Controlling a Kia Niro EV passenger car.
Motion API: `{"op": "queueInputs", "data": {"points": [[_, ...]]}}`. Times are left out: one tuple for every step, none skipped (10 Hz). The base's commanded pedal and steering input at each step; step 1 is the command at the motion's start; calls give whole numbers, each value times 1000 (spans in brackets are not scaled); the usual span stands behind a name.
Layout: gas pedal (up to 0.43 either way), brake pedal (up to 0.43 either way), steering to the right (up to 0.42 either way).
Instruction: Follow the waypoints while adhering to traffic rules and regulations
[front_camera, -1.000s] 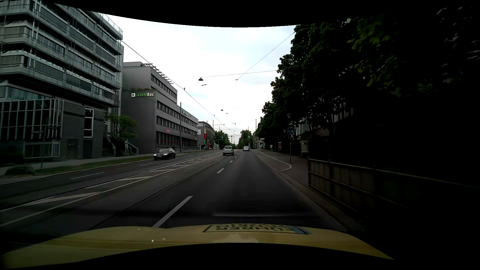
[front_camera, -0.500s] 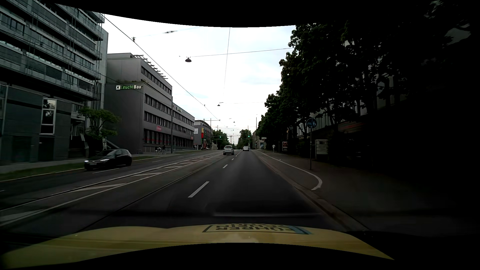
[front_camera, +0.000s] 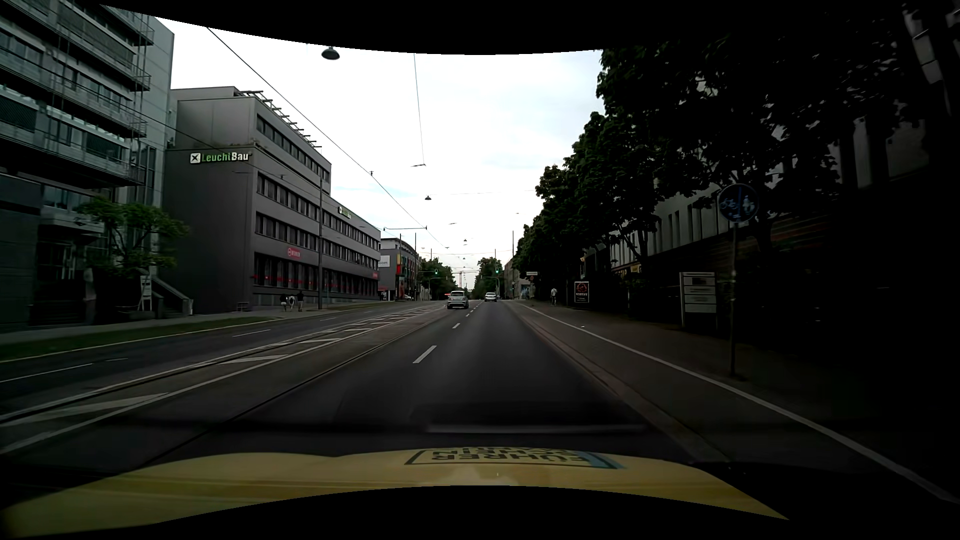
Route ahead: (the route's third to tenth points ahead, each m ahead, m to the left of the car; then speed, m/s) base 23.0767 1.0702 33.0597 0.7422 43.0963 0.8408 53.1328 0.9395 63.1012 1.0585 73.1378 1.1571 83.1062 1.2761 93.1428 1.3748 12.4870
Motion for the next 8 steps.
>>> {"op": "queueInputs", "data": {"points": [[67, 0, 0], [67, 0, 0], [67, 0, 0], [67, 0, -1], [67, 0, -1], [67, 0, -1], [67, 0, -1], [67, 0, -1]]}}
